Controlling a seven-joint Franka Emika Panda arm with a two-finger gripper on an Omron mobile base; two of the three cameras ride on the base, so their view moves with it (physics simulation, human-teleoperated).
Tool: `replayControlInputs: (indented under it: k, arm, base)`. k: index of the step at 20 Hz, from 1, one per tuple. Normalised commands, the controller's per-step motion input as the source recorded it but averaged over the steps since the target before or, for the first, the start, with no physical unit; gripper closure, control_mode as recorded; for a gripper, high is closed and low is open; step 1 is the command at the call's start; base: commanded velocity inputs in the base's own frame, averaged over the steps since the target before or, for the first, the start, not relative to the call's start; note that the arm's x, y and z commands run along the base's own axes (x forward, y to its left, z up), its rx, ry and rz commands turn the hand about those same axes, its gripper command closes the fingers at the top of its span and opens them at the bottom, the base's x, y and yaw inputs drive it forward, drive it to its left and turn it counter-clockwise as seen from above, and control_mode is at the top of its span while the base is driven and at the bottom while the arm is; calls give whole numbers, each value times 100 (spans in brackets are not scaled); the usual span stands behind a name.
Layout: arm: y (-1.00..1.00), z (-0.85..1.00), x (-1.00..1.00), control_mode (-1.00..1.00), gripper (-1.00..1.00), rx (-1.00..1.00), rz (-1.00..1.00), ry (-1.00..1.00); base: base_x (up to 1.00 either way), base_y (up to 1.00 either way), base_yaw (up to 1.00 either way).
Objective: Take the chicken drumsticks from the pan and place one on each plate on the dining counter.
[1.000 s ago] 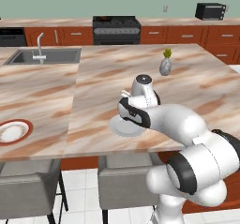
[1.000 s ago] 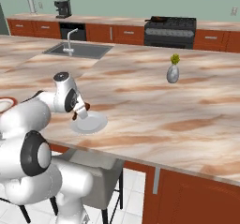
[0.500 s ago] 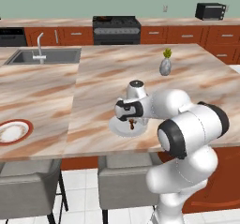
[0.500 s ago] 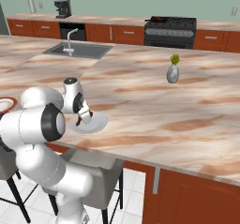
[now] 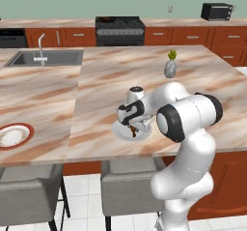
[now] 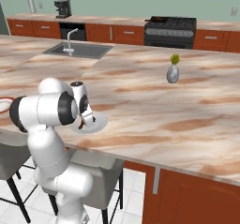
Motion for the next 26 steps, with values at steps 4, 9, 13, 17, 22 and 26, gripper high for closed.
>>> replayControlInputs:
  k: [4,9,13,17,22,26]
  arm:
    - [-1,-41,26,-100,100,0,-1,2]
    - [0,-33,12,-100,100,0,0,0]
    - [0,-25,13,-100,100,0,-1,0]
    - [0,-4,22,-100,-100,0,-1,0]
    - [-2,0,18,-100,-100,1,0,0]
    - [-1,0,6,-100,-100,0,0,2]
  base:
    - [0,0,0]
    - [0,0,0]
    - [0,0,0]
    - [0,0,0]
    - [0,0,0]
    - [0,0,0]
